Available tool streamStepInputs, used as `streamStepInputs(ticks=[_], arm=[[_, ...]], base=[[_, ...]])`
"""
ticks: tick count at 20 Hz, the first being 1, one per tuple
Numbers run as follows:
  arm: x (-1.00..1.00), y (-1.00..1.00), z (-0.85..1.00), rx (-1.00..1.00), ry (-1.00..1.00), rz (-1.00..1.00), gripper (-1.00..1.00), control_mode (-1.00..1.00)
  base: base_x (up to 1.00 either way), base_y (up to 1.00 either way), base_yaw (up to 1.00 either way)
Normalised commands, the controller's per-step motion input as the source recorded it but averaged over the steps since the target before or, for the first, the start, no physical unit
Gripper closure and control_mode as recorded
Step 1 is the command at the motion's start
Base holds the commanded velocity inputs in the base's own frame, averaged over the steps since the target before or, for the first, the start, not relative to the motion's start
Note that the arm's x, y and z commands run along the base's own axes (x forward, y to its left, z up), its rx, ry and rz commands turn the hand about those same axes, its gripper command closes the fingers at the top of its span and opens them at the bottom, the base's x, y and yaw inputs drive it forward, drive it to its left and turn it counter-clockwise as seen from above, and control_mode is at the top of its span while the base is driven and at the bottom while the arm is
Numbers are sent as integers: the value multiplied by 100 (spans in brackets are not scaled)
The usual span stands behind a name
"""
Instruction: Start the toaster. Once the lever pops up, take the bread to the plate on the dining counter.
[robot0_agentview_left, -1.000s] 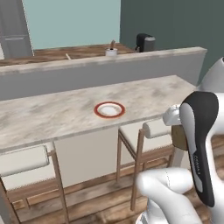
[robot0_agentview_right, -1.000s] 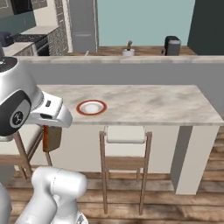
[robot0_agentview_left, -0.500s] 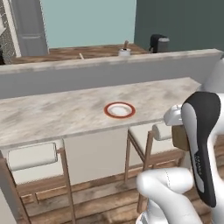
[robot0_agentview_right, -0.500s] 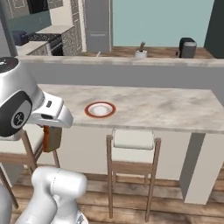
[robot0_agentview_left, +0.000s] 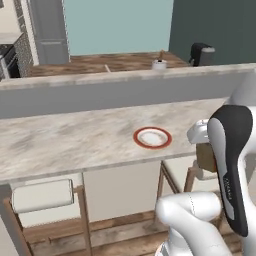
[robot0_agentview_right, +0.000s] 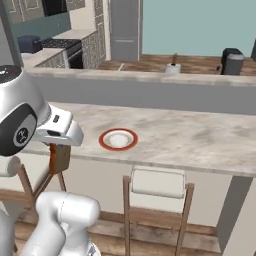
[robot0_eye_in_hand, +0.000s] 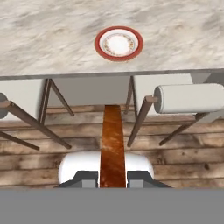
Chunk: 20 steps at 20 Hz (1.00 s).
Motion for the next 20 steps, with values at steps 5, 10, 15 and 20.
streamStepInputs(ticks=[5,10,15,20], arm=[[0,0,0,0,0,0,100,100],[0,0,0,0,0,0,100,100],[0,0,0,0,0,0,100,100],[0,0,0,0,0,0,100,100]], base=[[59,0,15],[42,0,11],[16,0,1],[31,0,0]])
